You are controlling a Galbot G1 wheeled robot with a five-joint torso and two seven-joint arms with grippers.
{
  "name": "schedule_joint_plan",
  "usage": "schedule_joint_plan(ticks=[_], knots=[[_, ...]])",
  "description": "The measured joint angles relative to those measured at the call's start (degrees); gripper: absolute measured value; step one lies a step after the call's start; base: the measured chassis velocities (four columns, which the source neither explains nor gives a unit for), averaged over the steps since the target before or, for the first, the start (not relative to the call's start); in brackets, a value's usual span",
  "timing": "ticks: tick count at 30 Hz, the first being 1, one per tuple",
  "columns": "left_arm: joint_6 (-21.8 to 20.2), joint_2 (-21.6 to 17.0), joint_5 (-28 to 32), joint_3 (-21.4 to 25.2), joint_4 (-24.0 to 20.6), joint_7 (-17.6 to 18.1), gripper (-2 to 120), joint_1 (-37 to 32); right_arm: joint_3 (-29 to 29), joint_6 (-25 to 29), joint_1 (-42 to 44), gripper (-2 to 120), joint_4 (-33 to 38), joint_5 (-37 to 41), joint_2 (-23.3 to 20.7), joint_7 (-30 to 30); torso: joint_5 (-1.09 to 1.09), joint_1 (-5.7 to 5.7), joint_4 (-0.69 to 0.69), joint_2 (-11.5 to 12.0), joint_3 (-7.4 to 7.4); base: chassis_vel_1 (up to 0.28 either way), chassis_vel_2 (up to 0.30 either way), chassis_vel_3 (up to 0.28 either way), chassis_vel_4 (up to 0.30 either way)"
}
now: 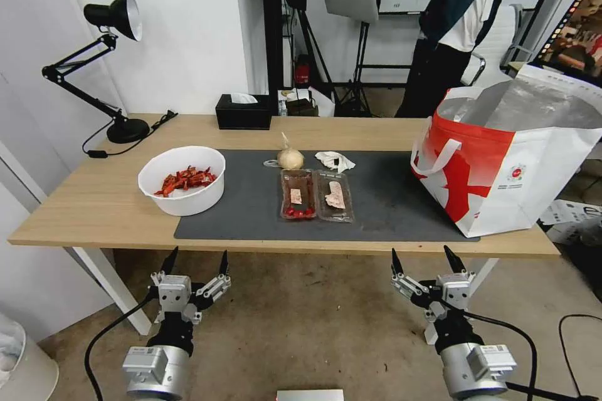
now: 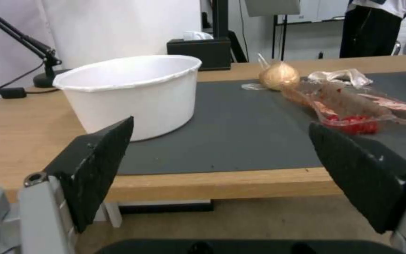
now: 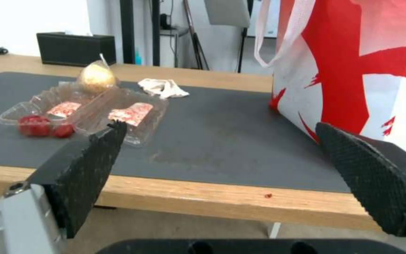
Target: Pick up the trash from the table and place it into the takeout bag.
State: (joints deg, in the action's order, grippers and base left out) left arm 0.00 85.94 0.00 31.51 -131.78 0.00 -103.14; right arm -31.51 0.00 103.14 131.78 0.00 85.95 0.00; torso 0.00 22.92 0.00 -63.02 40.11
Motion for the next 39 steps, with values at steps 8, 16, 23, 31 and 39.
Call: schedule_joint_plan(ticks=[8,16,23,31,39], knots=[[0.0,0.0,0.0,0.0,0.0,0.0,100,0.0,0.0,0.0,0.0,100,0.0,0.0,0.0,0.0,0.00,0.00,0.00,0.0,0.00,0.000,0.000,0.000,0.000],[-0.1,0.0,0.1,0.0,0.0,0.0,100,0.0,0.0,0.0,0.0,100,0.0,0.0,0.0,0.0,0.00,0.00,0.00,0.0,0.00,0.000,0.000,0.000,0.000],[-7.4,1.5,3.3,2.4,-1.9,-0.5,100,-2.0,-0.3,-4.0,-1.0,100,-0.3,0.9,-1.8,1.8,0.00,0.00,0.00,0.0,0.00,0.000,0.000,0.000,0.000],[-21.1,4.3,9.4,6.9,-5.7,-1.7,100,-5.7,-1.5,-17.7,-4.4,100,-1.4,3.9,-7.7,7.8,-0.01,0.00,0.00,0.0,0.00,0.000,0.000,0.000,0.000],[-20.2,5.6,17.1,9.0,-7.5,-1.8,100,-7.1,-1.7,-16.0,-7.6,100,-1.7,12.6,-11.1,11.9,0.00,0.00,0.00,0.0,0.00,0.000,0.000,0.000,0.000]])
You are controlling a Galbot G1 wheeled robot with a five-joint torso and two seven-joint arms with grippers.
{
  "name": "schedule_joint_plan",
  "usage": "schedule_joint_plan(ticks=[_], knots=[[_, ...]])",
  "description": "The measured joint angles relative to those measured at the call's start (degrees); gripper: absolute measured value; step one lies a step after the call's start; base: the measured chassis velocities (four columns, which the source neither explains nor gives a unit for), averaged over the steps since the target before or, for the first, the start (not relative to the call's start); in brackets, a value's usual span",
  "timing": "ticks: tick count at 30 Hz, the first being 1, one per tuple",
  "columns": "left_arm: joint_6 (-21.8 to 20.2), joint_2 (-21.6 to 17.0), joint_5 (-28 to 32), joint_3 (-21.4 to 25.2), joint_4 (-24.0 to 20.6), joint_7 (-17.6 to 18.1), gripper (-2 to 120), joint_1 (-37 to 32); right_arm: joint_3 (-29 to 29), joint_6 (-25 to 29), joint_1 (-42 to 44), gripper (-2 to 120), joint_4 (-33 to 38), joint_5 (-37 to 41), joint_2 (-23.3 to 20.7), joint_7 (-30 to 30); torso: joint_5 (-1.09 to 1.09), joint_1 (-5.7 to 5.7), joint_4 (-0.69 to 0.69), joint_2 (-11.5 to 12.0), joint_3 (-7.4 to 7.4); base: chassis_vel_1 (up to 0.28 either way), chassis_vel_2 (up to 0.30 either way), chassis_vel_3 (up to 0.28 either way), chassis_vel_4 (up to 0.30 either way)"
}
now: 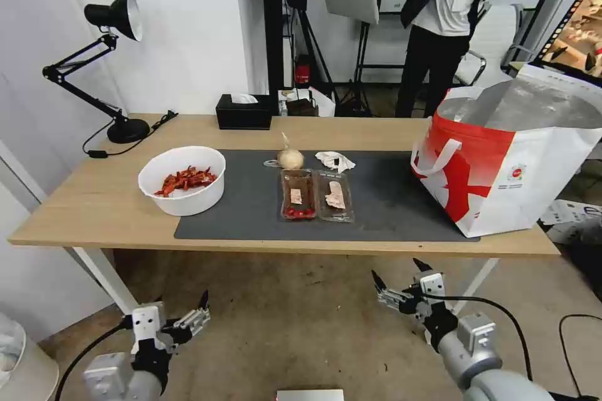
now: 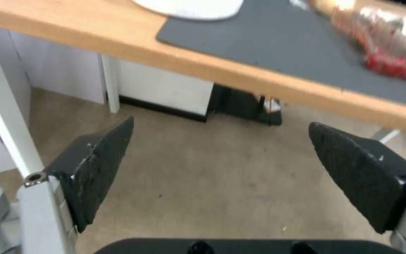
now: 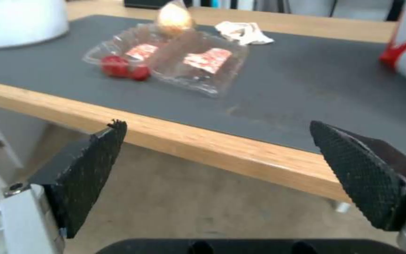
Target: Pick up the trash from the table and place it into the takeout bag.
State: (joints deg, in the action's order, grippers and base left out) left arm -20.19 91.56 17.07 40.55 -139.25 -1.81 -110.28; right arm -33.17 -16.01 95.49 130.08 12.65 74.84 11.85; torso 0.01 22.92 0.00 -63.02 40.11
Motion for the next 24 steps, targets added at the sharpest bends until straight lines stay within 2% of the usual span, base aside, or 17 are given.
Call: schedule_joint_plan(ticks=[6,14,24], knots=[[2.7,0.0,0.4,-0.1,0.8,-0.3,100,0.3,0.3,2.6,-0.5,100,0.0,1.7,0.3,-1.0,0.00,-0.01,0.00,0.0,0.00,0.000,0.000,0.000,0.000],[3.9,0.0,0.4,-0.2,1.2,-0.9,100,0.7,0.7,2.9,-0.3,100,-0.3,1.1,0.9,-1.3,-0.01,0.00,-0.01,0.0,0.00,0.000,0.000,0.000,0.000],[7.5,-0.1,0.1,-0.6,2.6,-2.2,100,1.1,0.8,3.2,-0.2,100,-0.6,0.8,1.1,-1.5,-0.01,0.00,0.00,0.0,0.00,0.000,0.000,0.000,0.000]])
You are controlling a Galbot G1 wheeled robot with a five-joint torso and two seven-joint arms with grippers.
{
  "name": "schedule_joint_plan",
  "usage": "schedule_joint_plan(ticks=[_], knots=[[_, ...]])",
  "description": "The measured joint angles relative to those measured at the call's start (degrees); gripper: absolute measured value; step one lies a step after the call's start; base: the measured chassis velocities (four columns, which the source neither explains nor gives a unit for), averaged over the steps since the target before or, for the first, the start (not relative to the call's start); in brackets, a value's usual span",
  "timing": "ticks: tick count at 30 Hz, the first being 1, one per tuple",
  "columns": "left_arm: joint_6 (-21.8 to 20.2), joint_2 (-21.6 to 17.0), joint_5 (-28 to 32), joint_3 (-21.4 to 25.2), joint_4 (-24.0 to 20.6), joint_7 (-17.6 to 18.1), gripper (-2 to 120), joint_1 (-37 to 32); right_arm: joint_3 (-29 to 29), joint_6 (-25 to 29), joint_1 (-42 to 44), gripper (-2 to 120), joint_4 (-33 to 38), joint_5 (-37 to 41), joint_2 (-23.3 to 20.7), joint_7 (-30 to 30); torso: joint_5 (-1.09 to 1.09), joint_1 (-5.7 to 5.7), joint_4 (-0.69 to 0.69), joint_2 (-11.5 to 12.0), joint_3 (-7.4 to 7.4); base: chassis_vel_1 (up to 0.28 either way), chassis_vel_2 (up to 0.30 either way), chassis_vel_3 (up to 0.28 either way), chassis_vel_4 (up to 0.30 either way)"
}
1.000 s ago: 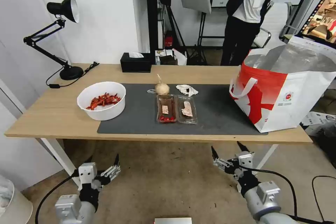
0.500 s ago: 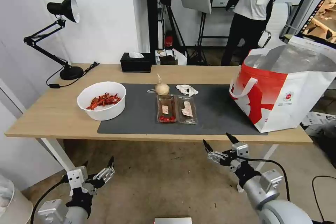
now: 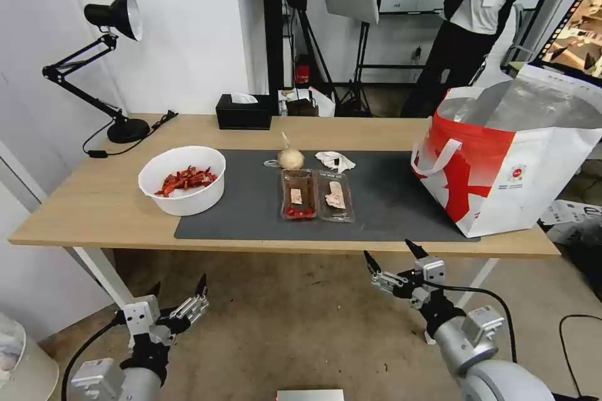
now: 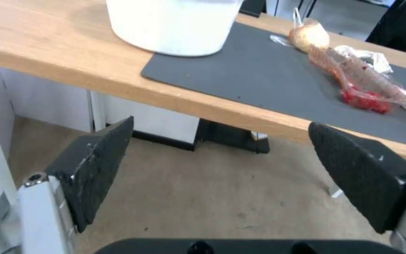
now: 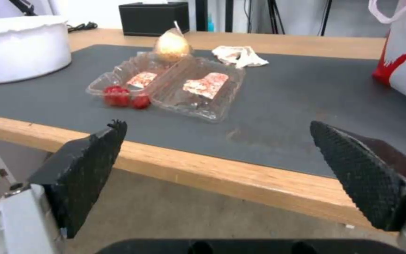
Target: Pick up the trash from the table and place it into the takeout bag.
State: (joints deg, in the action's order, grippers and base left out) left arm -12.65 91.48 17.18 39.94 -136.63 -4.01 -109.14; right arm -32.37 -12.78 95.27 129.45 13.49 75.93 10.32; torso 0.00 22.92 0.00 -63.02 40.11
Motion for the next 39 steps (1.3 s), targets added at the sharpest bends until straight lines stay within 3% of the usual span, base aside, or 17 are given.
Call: schedule_joint_plan(ticks=[3,5,6,9,10,11,14,15,16,18,22,28,39], knots=[[1.3,0.0,-0.2,0.0,0.6,-0.2,100,0.2,0.4,0.4,-0.2,100,-0.3,0.6,0.0,-0.5,0.00,0.00,0.00,0.0,0.00,0.000,0.000,0.000,0.000],[2.5,0.0,0.0,0.0,1.0,-0.7,100,0.3,2.3,0.6,-1.1,100,-0.3,8.6,-0.6,-4.6,0.00,0.00,-0.01,0.0,0.00,0.000,0.000,0.000,0.000],[2.5,0.0,0.0,0.0,1.0,-0.7,100,0.3,2.3,0.6,-1.1,100,-0.3,8.6,-0.6,-4.6,0.00,0.00,-0.01,0.0,0.00,0.000,0.000,0.000,0.000],[2.8,-0.1,0.8,0.1,1.1,-0.9,100,0.3,4.1,-0.5,-4.5,100,0.1,23.1,-2.1,-11.4,0.01,0.00,0.00,0.0,0.00,0.000,0.000,0.000,0.000],[2.8,-0.1,0.8,0.1,1.1,-0.9,100,0.3,4.1,-0.5,-4.5,100,0.1,23.1,-2.1,-11.4,0.01,0.00,0.00,0.0,0.00,0.000,0.000,0.000,0.000],[2.8,-0.1,0.9,0.2,1.1,-0.9,100,0.4,4.7,-0.8,-6.2,100,0.2,28.4,-2.8,-13.6,0.00,0.00,-0.01,0.0,0.00,0.000,0.000,0.000,0.000],[2.8,-0.1,1.0,0.4,1.2,-1.0,100,0.6,8.4,-1.3,-16.4,100,0.8,56.3,-5.7,-27.2,0.00,0.01,0.02,0.0,0.01,0.000,0.000,0.000,0.000],[2.8,-0.1,1.0,0.4,1.2,-1.0,100,0.6,8.4,-1.3,-16.4,100,0.8,56.3,-5.7,-27.2,0.00,0.01,0.02,0.0,0.01,0.000,0.000,0.000,0.000],[2.8,-0.1,1.0,0.2,1.3,-0.9,100,0.6,10.2,-0.5,-19.4,100,0.5,64.7,-5.9,-33.1,0.01,0.00,0.01,0.0,0.00,0.000,0.000,0.000,0.000],[2.7,-0.1,0.9,0.4,1.3,-0.9,100,0.6,13.4,1.1,-23.2,100,-1.0,72.8,-5.6,-40.2,0.00,0.00,0.01,0.0,0.01,0.000,0.000,0.000,0.000],[2.4,-0.1,1.6,0.9,1.3,-0.9,100,0.8,17.5,3.3,-27.3,100,-3.8,77.0,-3.4,-46.1,-0.01,0.00,0.00,0.0,0.01,0.000,0.000,0.000,0.000],[1.2,-0.1,2.8,0.9,1.9,-1.2,100,1.3,20.7,4.0,-31.7,100,-8.7,76.6,0.5,-50.9,0.01,0.01,0.01,0.0,0.00,0.000,0.000,0.000,0.000],[0.4,-0.1,2.9,1.6,2.2,-1.4,100,1.6,21.6,4.4,-35.8,100,-14.0,74.1,5.0,-55.6,0.01,0.01,0.00,0.0,0.00,0.000,0.000,0.000,0.000]])
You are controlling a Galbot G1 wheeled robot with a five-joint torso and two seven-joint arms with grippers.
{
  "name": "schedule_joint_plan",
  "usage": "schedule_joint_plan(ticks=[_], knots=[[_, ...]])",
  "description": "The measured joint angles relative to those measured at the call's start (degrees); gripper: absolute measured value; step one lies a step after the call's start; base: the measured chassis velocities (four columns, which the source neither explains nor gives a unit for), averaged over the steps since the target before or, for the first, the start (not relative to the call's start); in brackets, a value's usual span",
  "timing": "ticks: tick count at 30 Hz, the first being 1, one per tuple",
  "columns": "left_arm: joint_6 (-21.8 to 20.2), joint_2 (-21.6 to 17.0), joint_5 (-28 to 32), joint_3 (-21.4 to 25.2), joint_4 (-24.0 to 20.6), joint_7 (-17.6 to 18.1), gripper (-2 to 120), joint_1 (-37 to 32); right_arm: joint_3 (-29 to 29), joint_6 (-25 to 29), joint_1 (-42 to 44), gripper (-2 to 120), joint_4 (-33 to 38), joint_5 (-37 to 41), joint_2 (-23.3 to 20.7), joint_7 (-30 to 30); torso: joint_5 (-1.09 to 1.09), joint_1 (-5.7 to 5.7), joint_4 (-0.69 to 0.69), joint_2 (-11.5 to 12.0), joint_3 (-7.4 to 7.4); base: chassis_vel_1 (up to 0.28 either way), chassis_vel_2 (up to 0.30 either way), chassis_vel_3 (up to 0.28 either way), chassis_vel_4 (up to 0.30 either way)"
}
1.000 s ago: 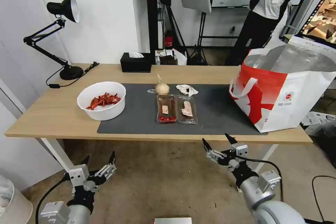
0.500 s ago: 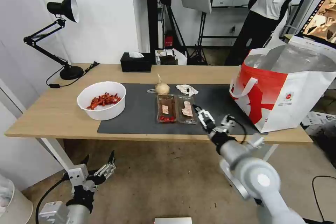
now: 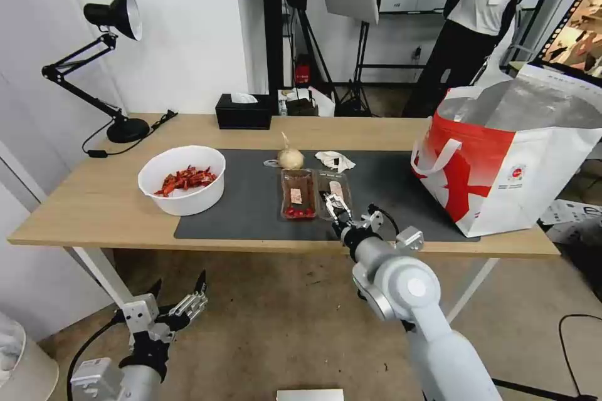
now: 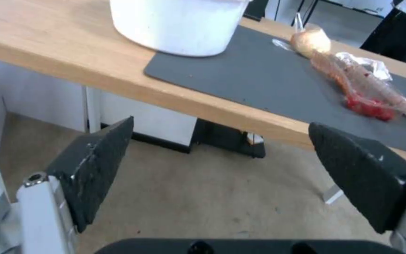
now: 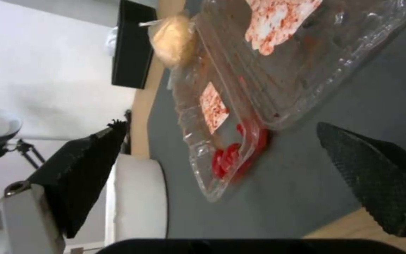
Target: Pick up the trash from the table and place it into the takeout bag.
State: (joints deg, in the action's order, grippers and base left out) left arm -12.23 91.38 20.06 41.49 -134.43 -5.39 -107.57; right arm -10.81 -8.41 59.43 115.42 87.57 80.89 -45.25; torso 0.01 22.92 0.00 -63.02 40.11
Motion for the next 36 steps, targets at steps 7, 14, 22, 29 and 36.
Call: schedule_joint_plan(ticks=[7,14,22,29,36], knots=[[0.4,0.0,0.7,0.0,0.8,0.3,100,0.8,0.0,-0.1,-2.3,100,-2.8,0.0,1.3,-2.1,0.00,-0.01,0.00,0.0,0.00,0.000,0.000,0.000,0.000],[0.4,0.0,0.8,0.3,1.0,0.3,100,1.0,0.0,-0.3,-3.2,100,-3.8,0.1,1.7,-3.0,-0.01,-0.01,0.00,0.0,0.00,0.000,0.000,0.000,0.000],[0.4,0.0,0.8,0.3,1.1,0.3,100,1.1,-0.1,0.2,-4.1,100,-4.9,0.0,2.6,-3.1,-0.01,-0.01,0.00,0.0,0.00,0.000,0.000,0.000,0.000],[0.6,0.0,0.8,0.6,1.1,0.3,100,1.0,-0.3,1.4,-5.3,100,-5.7,-0.3,2.5,-4.6,-0.01,-0.01,0.00,0.0,0.00,0.000,0.000,0.000,0.000],[0.6,-0.1,0.7,0.8,0.9,0.3,100,0.9,-0.8,1.5,-5.9,100,-5.8,-0.4,2.3,-4.6,-0.01,-0.01,0.00,0.0,0.00,0.000,0.000,0.000,0.000]])
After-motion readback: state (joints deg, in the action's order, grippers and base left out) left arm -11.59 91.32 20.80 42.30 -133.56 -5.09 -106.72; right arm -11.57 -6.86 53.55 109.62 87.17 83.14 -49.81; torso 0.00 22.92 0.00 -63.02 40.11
